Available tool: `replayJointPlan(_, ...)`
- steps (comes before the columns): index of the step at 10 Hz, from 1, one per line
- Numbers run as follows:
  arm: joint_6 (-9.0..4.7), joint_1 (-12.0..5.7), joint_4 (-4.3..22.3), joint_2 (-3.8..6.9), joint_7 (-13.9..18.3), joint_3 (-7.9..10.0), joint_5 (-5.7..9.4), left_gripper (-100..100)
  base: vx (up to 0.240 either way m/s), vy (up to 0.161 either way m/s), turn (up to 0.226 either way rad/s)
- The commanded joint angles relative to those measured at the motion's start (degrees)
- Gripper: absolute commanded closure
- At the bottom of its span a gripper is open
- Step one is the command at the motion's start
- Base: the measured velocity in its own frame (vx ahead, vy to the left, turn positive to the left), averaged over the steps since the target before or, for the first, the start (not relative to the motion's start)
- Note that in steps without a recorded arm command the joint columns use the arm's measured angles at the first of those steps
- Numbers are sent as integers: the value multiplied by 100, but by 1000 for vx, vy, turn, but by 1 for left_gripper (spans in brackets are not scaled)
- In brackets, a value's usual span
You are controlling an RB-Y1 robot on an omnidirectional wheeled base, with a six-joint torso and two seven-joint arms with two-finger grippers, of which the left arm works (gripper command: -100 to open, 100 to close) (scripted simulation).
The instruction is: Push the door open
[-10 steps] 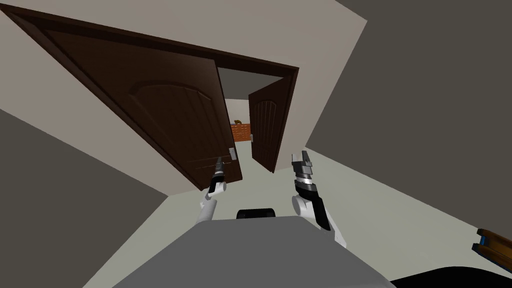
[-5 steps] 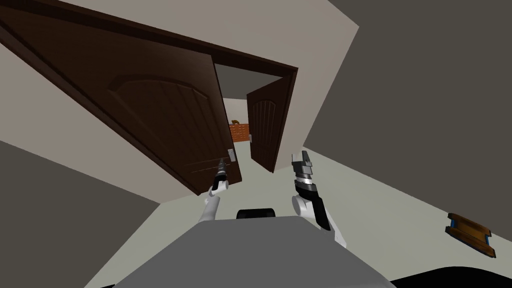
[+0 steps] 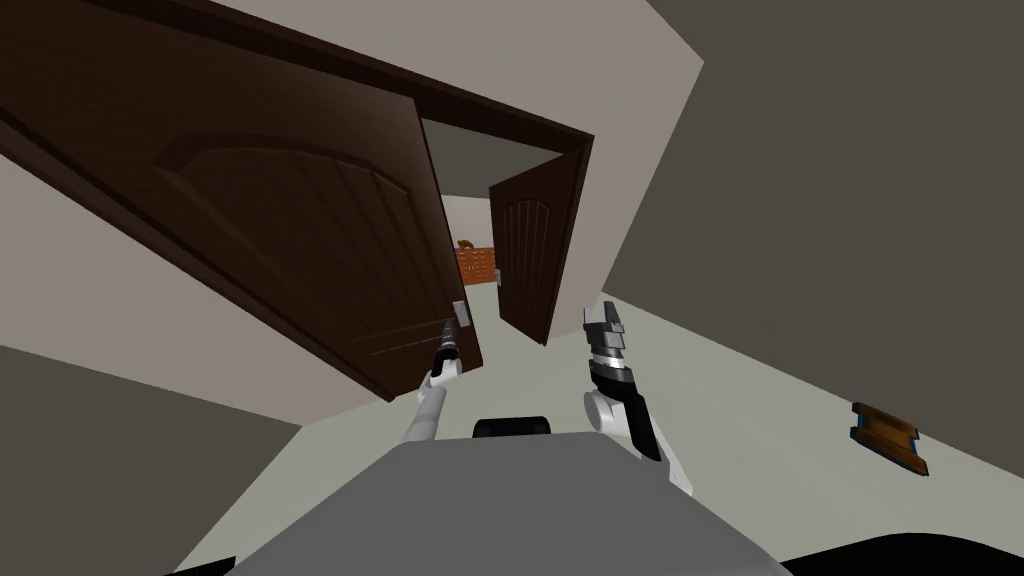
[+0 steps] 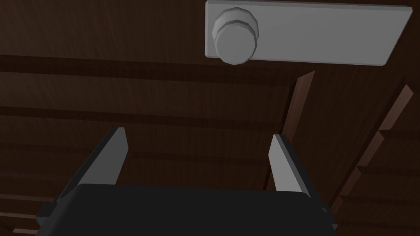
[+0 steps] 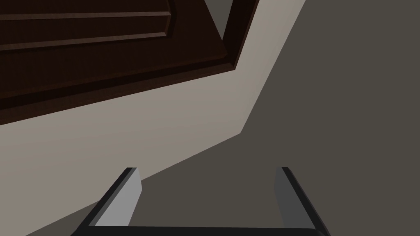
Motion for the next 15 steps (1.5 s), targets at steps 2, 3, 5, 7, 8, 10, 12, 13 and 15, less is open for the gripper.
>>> replayJointPlan(2, 29, -151, 269, -59, -24, 92, -13, -100, 36, 59, -58)
replayJointPlan(3, 43, -228, 401, -93, -38, 137, -19, -100, 34, 58, -80)
replayJointPlan(5, -1, -197, 388, 100, -18, 124, -9, -100, 43, 31, -18)
replayJointPlan(7, -23, -191, 409, 238, -14, 138, -4, -100, 175, 55, -24)
replayJointPlan(8, -36, -187, 421, 280, -11, 146, 0, -100, 179, 46, -19)
replayJointPlan(10, -64, -179, 447, 281, -6, 164, 7, -100, 192, 66, -22)
replayJointPlan(12, -89, -172, 470, 188, -1, 179, 13, -100, 194, 47, -27)
replayJointPlan(13, -102, -168, 483, 87, 1, 188, 16, -100, 174, 35, -15)
replayJointPlan(15, -122, -175, 509, 143, 0, 183, 14, 100, 34, 9, 0)
